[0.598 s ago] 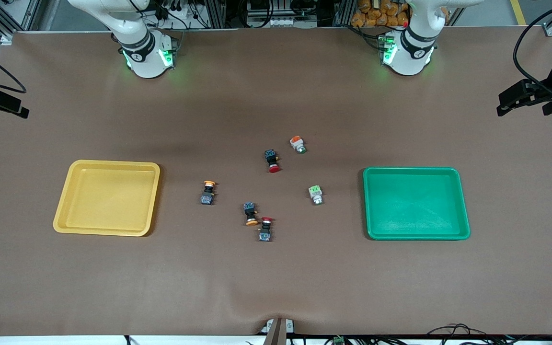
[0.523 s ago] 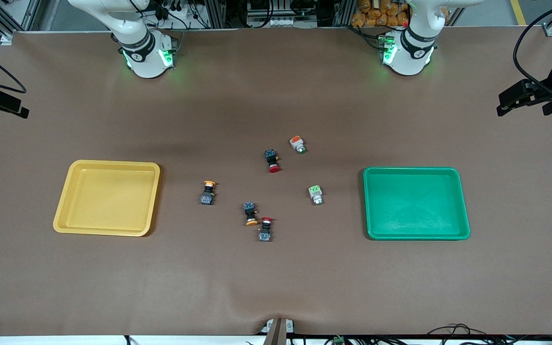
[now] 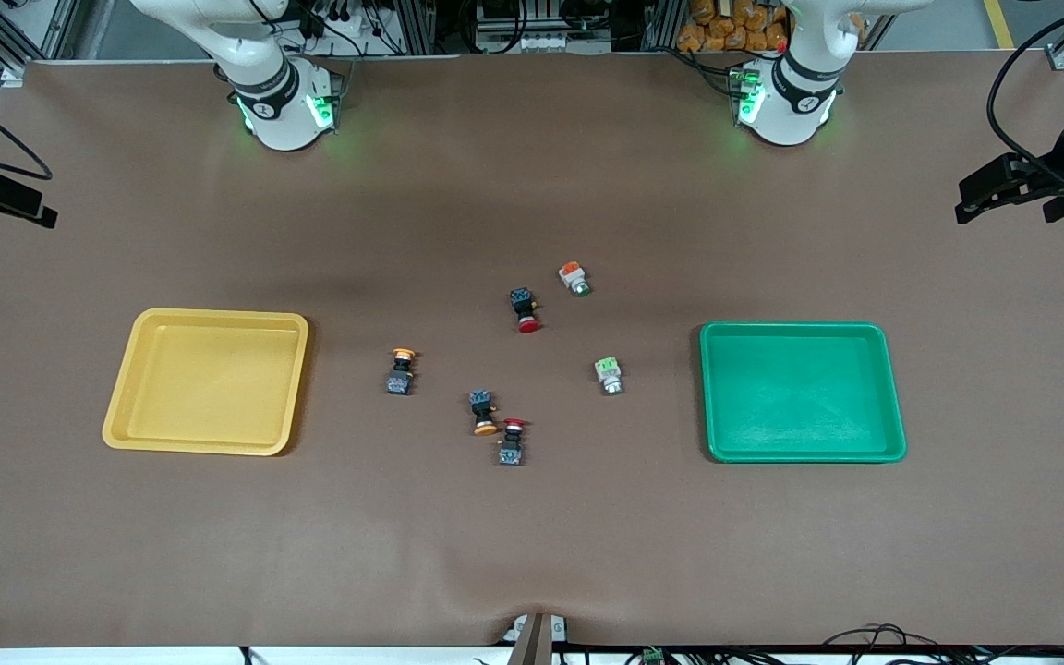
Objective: Place green and yellow buttons in trays
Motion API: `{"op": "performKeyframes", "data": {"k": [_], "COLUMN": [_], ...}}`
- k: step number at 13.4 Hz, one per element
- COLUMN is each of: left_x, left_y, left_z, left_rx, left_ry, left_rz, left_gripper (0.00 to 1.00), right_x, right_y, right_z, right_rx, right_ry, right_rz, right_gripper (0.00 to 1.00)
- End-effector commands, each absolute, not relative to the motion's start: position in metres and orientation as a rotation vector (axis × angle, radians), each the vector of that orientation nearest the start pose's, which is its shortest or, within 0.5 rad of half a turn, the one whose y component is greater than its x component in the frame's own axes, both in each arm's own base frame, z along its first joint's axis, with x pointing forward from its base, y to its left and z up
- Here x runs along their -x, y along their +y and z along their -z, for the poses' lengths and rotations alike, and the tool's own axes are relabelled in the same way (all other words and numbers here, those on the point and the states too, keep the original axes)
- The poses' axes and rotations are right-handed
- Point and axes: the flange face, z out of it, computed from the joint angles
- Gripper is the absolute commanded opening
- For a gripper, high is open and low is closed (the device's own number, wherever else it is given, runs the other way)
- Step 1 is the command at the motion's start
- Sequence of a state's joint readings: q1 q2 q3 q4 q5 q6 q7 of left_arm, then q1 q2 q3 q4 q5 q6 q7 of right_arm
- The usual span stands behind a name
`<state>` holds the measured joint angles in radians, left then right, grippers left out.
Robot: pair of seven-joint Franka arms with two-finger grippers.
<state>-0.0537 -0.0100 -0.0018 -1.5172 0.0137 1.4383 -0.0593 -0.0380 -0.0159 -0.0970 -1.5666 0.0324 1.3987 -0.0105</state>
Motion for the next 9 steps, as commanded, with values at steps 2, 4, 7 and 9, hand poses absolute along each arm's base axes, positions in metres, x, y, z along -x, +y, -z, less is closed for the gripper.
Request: {"op": "performKeyframes", "data": {"k": [2,4,7,9], "left_x": [-0.538,-0.543,-0.557,-0.567], "left_y": [-0.035,-0.051,-0.066,-0.076], "left_z": [-0.632,-0.623,-0.604,-0.587], "left_rx": [3.135,3.132,3.138,3.157], "left_ry": [-0.009,0.027,0.061,0.079], "left_rz": [-0.173,-0.192,-0.197,-0.216], "left_gripper": [1.00,1.00,1.00,1.00], "right_x": [-0.529,-0.538,-0.551,-0.558], "right_y": [-0.052,-0.049,-0.041,-0.034], "right_z": [-0.620,-0.609,-0.589,-0.578], "right_rx": [3.085,3.076,3.032,3.008], "right_ry": [0.154,0.143,0.129,0.114], "right_rz": [-0.246,-0.271,-0.313,-0.335], "right_gripper": [1.00,1.00,1.00,1.00]}}
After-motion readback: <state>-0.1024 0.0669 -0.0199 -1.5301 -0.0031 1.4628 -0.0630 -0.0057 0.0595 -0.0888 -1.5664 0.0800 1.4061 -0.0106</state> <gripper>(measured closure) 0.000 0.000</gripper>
